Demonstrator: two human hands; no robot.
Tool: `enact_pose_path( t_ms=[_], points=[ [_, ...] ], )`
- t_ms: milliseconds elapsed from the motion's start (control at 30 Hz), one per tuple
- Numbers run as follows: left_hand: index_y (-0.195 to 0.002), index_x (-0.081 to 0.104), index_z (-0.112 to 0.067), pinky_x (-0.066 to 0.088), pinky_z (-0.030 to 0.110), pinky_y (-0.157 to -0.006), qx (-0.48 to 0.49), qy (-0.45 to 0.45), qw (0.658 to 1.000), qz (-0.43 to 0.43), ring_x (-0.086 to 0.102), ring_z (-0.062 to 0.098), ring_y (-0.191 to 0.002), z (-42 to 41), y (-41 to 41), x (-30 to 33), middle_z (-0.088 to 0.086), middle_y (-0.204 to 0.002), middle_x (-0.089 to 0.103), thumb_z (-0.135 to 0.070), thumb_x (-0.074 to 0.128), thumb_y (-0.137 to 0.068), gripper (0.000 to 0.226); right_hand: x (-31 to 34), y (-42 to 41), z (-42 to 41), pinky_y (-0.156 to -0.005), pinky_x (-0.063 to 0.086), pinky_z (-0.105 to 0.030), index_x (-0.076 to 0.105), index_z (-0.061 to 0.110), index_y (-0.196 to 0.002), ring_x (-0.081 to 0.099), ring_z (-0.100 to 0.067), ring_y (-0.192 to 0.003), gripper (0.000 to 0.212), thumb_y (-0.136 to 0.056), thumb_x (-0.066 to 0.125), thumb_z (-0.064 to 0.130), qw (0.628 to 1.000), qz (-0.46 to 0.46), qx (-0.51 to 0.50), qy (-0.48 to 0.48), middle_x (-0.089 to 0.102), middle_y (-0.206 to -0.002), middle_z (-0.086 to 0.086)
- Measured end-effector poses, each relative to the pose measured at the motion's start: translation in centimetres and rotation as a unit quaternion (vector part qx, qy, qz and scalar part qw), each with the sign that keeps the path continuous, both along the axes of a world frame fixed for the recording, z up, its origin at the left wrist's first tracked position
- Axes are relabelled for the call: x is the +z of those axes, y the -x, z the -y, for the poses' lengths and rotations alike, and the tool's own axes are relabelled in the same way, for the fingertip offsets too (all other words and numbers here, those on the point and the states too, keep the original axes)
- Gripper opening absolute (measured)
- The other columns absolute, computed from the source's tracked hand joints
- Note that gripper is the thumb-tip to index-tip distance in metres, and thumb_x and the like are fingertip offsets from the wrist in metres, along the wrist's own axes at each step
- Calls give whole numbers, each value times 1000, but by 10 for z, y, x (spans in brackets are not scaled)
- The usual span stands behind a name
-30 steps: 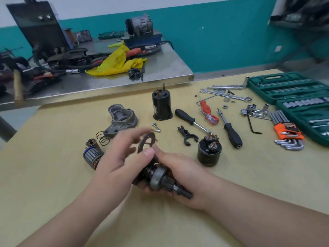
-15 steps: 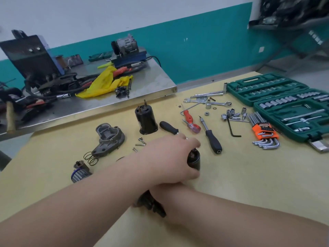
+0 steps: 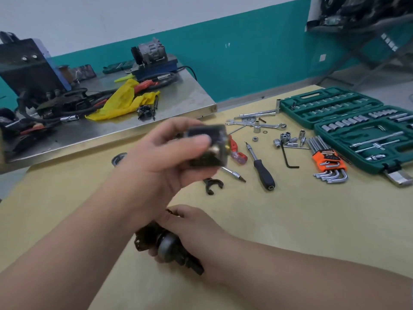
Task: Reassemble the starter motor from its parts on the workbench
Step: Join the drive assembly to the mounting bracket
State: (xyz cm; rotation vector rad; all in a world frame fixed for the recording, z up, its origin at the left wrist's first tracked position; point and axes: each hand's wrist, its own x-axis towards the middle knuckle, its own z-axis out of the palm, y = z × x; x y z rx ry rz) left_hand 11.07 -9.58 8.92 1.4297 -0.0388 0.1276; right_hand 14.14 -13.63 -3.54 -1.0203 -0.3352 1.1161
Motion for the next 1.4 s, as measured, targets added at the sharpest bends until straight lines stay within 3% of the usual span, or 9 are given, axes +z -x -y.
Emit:
enact_pose_path(
  t_ms=[167,267,367,633,867,1000,1133,1233,1400],
  points=[
    [-124,75,-6,66,40,-83,-25,193,981,1,78,42,-105,-45,46,-1,23,-123,75,-19,97,-66,63,9,9,50,-69,60,-37,71,1,-113,74,-39,-87,59,-93,75,56,996,-21,-66,60,75,-110,-30],
    [-137,61,11,65,51,-92,-133,352,926,0,71,56,-110,-67,65,-12,40,-128,66,-5,80,-90,53,11,13,41,-91,62,-53,70,7,-116,75,-44,-105,55,-85,82,51,993,2,-88,83,77,-114,-25],
    [-139,55,16,61,56,-99,-171,419,892,11,66,62,-114,-76,73,-21,46,-130,60,-2,68,-100,45,11,13,46,-95,57,-51,69,9,-123,76,-35,-103,59,-78,88,44,996,30,-47,65,79,-114,-18],
    [-132,67,2,67,36,-81,-90,357,930,6,77,43,-100,-70,47,-13,28,-122,71,-13,89,-78,60,9,12,44,-78,60,-43,77,15,-118,75,-34,-90,52,-69,94,15,996,20,-49,65,72,-119,-29],
    [-130,69,0,67,34,-79,-65,330,942,4,76,40,-99,-61,25,-2,23,-120,71,-16,80,-77,57,16,12,45,-78,60,-43,71,6,-112,74,-36,-87,51,-72,94,28,996,-14,-63,69,78,-105,-23],
    [-148,59,-4,66,30,-78,-55,322,945,6,76,35,-99,-52,19,4,20,-123,69,-23,74,-80,72,19,13,48,-74,58,-39,69,7,-104,71,-34,-82,57,-68,89,46,995,-20,-58,82,76,-99,-21],
    [-158,51,-5,66,30,-77,-57,319,946,12,76,36,-99,-46,17,5,22,-128,67,-21,67,-92,70,18,14,52,-71,58,-36,64,-8,-117,68,-31,-80,79,-72,84,54,994,-21,-51,91,74,-99,-19],
    [-159,50,-6,66,30,-77,-46,310,949,25,77,36,-100,-49,18,5,22,-129,67,-20,72,-88,75,19,14,52,-69,59,-34,67,-4,-121,71,-26,-76,78,-74,82,56,995,-17,-50,88,77,-99,-16],
    [-161,40,0,60,52,-101,-134,361,921,63,64,56,-123,-78,31,-7,35,-145,53,-8,69,-100,68,20,12,53,-83,64,-48,81,14,-106,76,-27,-74,59,-80,73,66,996,-20,-39,76,79,-108,-23]
  ],
)
